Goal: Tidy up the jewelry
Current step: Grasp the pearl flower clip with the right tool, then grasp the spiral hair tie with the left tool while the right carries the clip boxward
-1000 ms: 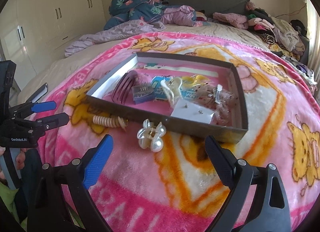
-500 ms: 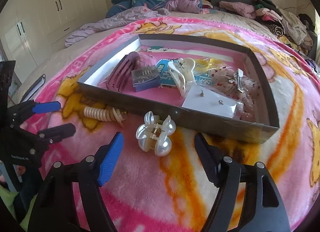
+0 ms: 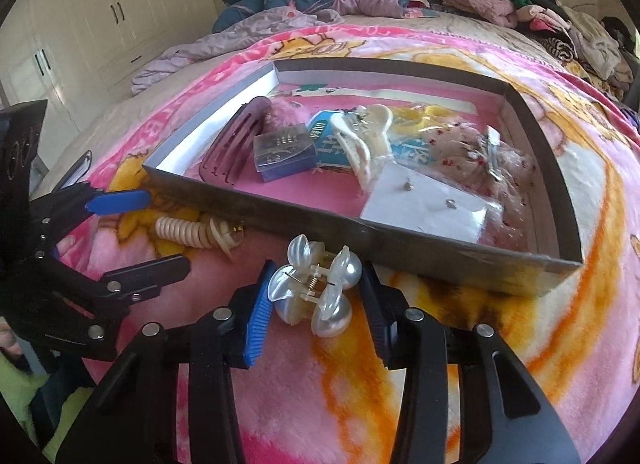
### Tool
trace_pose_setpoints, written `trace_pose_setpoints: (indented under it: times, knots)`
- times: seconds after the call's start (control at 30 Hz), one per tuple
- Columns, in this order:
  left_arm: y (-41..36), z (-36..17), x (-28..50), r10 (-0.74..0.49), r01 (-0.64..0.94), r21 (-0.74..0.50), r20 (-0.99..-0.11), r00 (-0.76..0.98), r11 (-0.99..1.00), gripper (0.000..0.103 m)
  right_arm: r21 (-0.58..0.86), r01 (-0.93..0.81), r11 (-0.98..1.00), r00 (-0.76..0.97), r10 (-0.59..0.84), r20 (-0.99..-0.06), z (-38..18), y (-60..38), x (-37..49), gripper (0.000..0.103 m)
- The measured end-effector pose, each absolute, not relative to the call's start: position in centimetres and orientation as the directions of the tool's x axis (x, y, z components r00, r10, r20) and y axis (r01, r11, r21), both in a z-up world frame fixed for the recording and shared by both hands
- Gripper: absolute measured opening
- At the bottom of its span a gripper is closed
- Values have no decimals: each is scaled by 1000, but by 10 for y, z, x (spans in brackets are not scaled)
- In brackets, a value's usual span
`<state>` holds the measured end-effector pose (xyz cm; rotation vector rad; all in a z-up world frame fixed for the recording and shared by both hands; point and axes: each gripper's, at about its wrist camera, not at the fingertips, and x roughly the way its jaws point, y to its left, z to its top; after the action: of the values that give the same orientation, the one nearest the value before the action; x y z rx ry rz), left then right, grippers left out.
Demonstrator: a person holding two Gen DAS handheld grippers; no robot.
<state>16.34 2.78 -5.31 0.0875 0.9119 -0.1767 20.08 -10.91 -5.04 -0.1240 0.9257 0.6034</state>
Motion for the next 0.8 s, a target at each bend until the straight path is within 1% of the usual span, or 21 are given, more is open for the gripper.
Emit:
trace_pose_setpoints:
  times: [0.03,0.07,0.13,0.17,0.2,0.23,0.27,0.4,0.63,0.8]
  knots:
    - [26,-54,165,-115,198,7,-793,598,980,75,153,-536,830,450,435,-780,-50,-112,200,40]
    - [24,-56,167,-116,207,12,-796,595,978,70,153,-533,832,453,433,-779,-49,-115,199,40]
    - [20,-59,170,-112,223,28,-800,590,974,66,154,-526,836,457,431,-778,-47,-121,197,40]
    - [18,-61,170,-103,231,46,-799,592,972,63,156,-522,838,459,430,-777,-47,-123,197,40]
    - [16,-62,169,-95,241,63,-800,592,968,51,160,-516,842,460,429,-777,-46,-128,196,40]
    - [15,-64,169,-105,258,61,-806,583,964,42,162,-512,844,461,429,-777,-46,-130,195,40]
    - [14,-65,168,-115,268,53,-810,575,962,35,166,-506,846,462,429,-777,-45,-133,194,40]
    - [9,-66,164,-105,280,71,-817,567,957,33,170,-491,855,469,423,-775,-43,-142,192,40]
    - [8,-60,148,-177,282,-16,-813,555,959,32,175,-491,853,485,436,-758,-31,-148,186,40]
    - [7,-44,138,-224,270,-77,-788,573,960,32,182,-496,849,499,451,-740,-19,-152,181,40]
